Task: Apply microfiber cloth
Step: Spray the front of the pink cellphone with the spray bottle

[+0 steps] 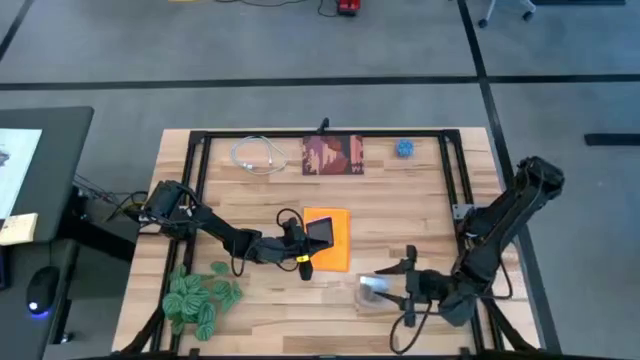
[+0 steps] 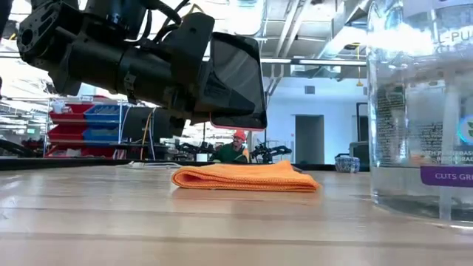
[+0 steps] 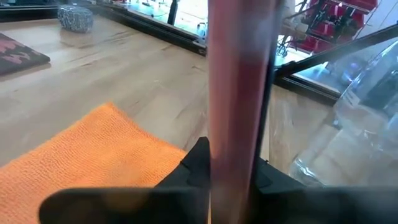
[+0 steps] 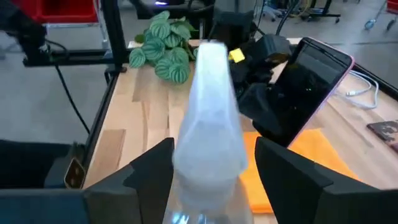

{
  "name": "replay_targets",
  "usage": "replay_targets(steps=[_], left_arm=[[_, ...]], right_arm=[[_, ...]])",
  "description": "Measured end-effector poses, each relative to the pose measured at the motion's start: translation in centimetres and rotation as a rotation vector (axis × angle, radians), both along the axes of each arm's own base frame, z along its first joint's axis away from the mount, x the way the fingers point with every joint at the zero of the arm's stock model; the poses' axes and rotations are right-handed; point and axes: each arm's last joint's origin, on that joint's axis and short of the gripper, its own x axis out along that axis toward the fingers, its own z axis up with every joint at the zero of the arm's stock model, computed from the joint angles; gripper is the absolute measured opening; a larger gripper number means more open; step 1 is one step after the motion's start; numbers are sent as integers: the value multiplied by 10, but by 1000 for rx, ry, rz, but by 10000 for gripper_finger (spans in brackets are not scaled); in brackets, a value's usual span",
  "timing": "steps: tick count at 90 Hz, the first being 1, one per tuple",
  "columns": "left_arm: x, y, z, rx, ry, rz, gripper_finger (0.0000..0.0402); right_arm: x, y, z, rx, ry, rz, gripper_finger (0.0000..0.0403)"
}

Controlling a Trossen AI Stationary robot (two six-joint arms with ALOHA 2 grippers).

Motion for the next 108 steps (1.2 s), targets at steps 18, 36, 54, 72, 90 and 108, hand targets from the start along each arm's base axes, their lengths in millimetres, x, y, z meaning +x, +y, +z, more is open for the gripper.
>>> replay_targets(steps=[18, 36, 54, 72, 90, 108], left_arm=[[0, 0, 0, 8, 3, -2, 11], [0, 0, 0, 8, 2, -1, 11], [0, -1, 1, 17, -3, 35, 11], [8, -7, 7, 50, 2, 29, 11], [13, -8, 7, 70, 51, 28, 11], [13, -8, 6, 74, 63, 28, 11]], right_arm=[[0, 0, 1, -27, -15, -20, 108], [-17, 7, 29, -158, 0, -81, 108], [-36, -11, 45, -155, 117, -191, 108], [-49, -25, 27, -14, 167, -311, 108], [-37, -19, 9, 65, 81, -378, 108], [-23, -17, 0, 62, 45, -424, 108]])
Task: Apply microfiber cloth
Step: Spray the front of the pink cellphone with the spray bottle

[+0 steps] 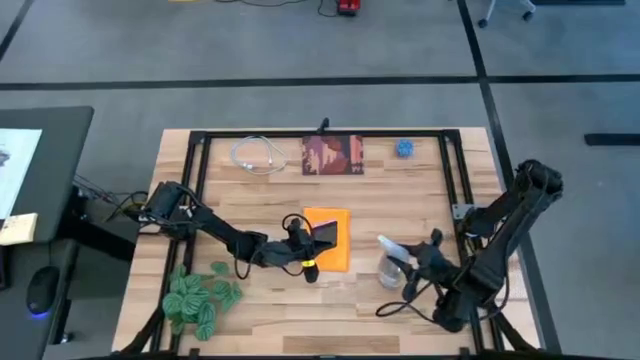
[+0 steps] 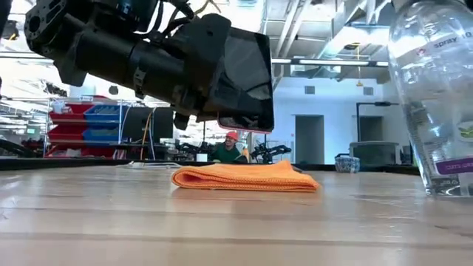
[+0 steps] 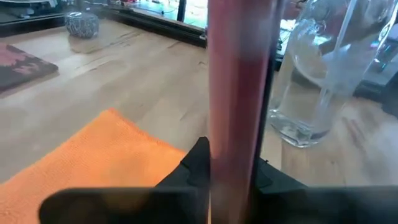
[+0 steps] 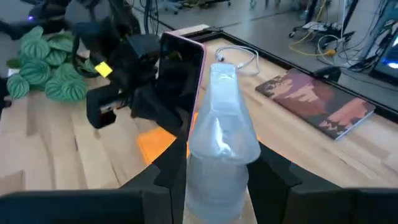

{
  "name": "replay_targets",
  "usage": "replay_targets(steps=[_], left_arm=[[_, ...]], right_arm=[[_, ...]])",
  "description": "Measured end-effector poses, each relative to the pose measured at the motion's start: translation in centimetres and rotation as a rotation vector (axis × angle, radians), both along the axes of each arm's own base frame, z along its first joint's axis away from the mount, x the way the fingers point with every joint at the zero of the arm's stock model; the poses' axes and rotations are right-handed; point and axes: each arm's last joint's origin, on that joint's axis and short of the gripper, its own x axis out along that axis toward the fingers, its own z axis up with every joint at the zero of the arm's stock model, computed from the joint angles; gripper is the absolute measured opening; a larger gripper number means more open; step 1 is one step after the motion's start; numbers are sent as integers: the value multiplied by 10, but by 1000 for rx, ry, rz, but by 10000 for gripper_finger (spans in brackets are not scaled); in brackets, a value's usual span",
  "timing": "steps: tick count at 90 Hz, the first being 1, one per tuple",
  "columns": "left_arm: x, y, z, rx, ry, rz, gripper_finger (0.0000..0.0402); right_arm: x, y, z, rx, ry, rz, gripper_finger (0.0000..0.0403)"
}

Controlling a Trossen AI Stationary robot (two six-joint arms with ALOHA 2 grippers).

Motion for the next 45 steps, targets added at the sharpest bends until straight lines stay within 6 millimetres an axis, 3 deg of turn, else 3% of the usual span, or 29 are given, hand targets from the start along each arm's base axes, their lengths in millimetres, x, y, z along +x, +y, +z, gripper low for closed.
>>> replay_targets(steps=[8, 28, 45], left_arm=[[0, 0, 0, 0, 0, 0, 11], [0, 0, 0, 0, -1, -1, 11], [0, -2, 0, -2, -1, -7, 11]], right_arm=[[0, 0, 0, 10, -1, 0, 126], [-4, 6, 4, 13, 62, 86, 273], [-7, 12, 5, 15, 177, 189, 297]])
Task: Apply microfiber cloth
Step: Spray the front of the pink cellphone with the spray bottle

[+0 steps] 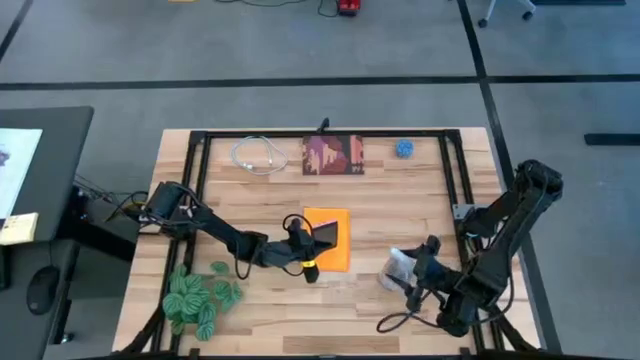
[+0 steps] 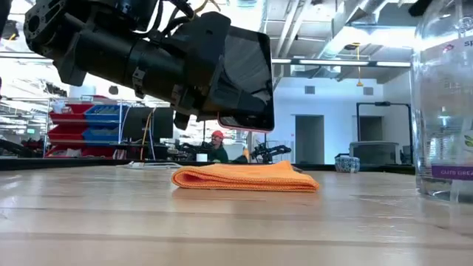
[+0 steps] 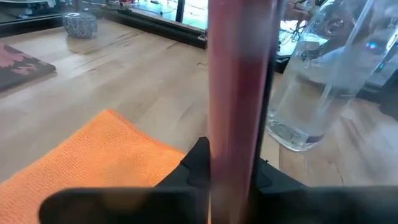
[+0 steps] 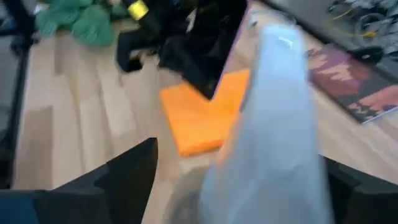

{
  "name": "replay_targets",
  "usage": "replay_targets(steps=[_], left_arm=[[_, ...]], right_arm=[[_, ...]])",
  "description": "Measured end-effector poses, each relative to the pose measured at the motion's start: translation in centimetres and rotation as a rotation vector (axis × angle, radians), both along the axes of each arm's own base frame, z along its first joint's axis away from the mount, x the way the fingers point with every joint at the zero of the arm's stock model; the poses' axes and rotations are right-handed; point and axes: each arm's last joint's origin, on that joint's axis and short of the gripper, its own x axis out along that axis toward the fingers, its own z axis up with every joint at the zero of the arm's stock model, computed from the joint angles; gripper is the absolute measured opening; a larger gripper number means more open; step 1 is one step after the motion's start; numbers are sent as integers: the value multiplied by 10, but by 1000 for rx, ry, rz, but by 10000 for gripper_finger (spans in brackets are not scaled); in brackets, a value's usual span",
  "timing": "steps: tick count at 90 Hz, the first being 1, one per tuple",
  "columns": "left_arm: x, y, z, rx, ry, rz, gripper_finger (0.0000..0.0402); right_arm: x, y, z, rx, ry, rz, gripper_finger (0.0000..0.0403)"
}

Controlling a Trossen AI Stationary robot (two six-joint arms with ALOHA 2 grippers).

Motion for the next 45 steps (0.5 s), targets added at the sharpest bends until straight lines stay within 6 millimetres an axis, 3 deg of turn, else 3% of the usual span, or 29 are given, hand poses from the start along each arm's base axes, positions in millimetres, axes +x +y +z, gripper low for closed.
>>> replay_targets(steps=[25, 45], left_arm=[[0, 0, 0, 0, 2, 0, 11], [-1, 0, -1, -1, 14, 1, 11]], right_arm=[[-13, 8, 15, -150, 140, 198, 285], [-18, 3, 24, -79, 192, 203, 285]])
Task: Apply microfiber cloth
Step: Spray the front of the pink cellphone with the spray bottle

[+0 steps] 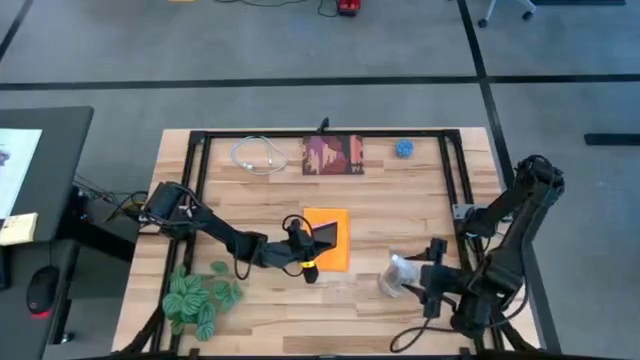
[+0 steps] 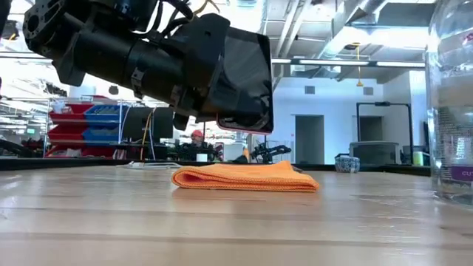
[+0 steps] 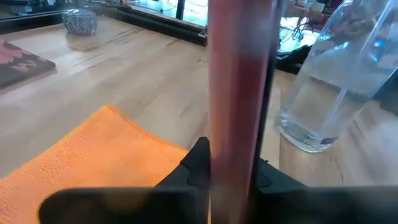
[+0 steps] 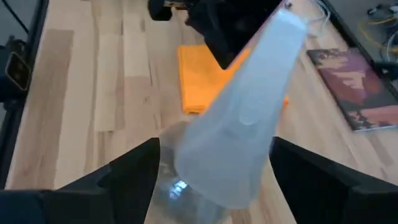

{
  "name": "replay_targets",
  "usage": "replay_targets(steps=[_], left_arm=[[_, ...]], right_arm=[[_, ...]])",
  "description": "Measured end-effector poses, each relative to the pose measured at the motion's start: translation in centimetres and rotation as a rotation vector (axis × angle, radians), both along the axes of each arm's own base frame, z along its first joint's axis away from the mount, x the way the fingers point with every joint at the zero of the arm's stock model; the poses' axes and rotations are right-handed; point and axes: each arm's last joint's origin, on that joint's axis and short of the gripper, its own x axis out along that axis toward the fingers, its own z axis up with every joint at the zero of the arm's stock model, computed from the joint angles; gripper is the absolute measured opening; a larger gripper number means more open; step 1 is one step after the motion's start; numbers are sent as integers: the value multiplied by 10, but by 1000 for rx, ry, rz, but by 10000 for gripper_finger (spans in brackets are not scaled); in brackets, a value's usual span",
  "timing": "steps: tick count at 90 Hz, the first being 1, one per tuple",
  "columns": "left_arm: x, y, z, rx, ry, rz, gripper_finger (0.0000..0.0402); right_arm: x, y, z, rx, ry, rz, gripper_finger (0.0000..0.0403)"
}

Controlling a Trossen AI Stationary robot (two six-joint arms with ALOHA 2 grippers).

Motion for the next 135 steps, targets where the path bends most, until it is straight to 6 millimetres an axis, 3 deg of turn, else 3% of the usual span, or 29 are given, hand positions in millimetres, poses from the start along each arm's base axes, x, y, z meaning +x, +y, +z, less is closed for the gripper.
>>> replay_targets(steps=[14, 39, 60, 81, 103, 116, 135], left_arm=[[0, -1, 0, -4, 1, 0, 11], [0, 0, 0, -1, 4, 3, 11], [0, 0, 0, 0, 3, 7, 11], [-1, -1, -1, 8, 7, 7, 11], [-1, 0, -1, 12, 13, 6, 11], [-1, 0, -1, 11, 12, 7, 11], [-1, 0, -1, 14, 13, 6, 11]], right_arm=[[8, 8, -2, 79, -44, 6, 285], [44, 15, -14, 77, -103, -5, 285], [63, 13, -9, 96, -256, -98, 285], [64, 11, 5, -27, -263, -42, 285], [43, 13, 35, -32, -134, 30, 279], [35, 13, 37, 0, -107, 7, 228], [36, 13, 39, 31, -91, 7, 58]])
